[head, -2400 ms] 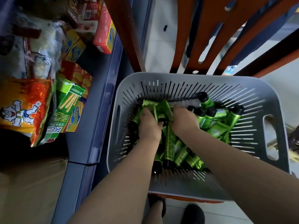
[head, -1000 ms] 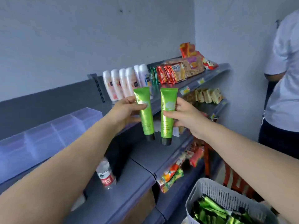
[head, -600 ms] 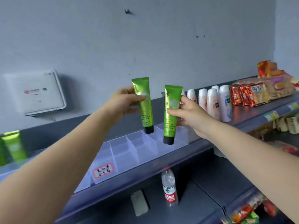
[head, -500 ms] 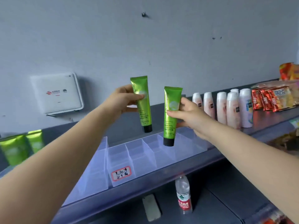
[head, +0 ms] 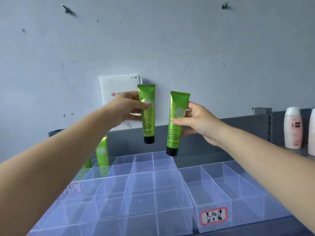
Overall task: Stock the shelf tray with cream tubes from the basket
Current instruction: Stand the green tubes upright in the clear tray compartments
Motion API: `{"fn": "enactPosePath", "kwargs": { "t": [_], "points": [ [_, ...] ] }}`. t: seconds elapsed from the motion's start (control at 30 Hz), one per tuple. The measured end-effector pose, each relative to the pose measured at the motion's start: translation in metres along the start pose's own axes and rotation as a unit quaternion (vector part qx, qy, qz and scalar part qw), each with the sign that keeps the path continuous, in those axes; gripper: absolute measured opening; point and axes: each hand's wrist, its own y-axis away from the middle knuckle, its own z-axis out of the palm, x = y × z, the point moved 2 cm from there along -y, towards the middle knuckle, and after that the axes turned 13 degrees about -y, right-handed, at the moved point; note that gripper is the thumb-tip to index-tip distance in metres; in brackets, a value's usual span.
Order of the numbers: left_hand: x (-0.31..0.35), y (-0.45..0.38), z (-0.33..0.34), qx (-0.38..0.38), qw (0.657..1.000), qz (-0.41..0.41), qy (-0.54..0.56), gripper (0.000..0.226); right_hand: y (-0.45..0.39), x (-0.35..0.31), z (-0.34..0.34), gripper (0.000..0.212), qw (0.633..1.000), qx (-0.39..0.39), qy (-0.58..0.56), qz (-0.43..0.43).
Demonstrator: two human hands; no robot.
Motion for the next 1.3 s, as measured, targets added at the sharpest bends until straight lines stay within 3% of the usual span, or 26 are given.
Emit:
{"fn": "enactPosePath", "kwargs": {
  "t": [0.4, 0.63, 0.9, 1.03, 1.17, 1.3],
  "points": [
    [-0.076, -0.025, -0.069, -0.026, 0.994, -0.055, -0.095, 0.016, -0.071, 0.051, 0.074, 0.022, 0.998, -0.04, 0.023, 0.034],
    [-0.105, -0.046, -0.088, -0.033, 0.984, -0.084, -0.15, 0.043, -0.09, 0.079, 0.092, 0.016, 0.996, -0.04, 0.049, 0.064],
    [-0.125, -0.05, -0.086, -0.091, 0.973, -0.094, -0.19, 0.011, -0.098, 0.095, 0.11, 0.023, 0.991, -0.045, 0.084, 0.095],
    [-0.134, -0.052, -0.078, -0.104, 0.968, -0.096, -0.208, 0.012, -0.1, 0.102, 0.117, 0.025, 0.988, -0.032, 0.102, 0.109],
    [-0.139, -0.057, -0.077, -0.109, 0.945, -0.093, -0.294, 0.011, -0.097, 0.113, 0.123, 0.025, 0.982, -0.04, 0.125, 0.138],
    [-0.137, -0.053, -0.076, -0.148, 0.912, -0.092, -0.371, 0.025, -0.092, 0.121, 0.128, 0.027, 0.975, -0.061, 0.148, 0.156]
  ]
}}
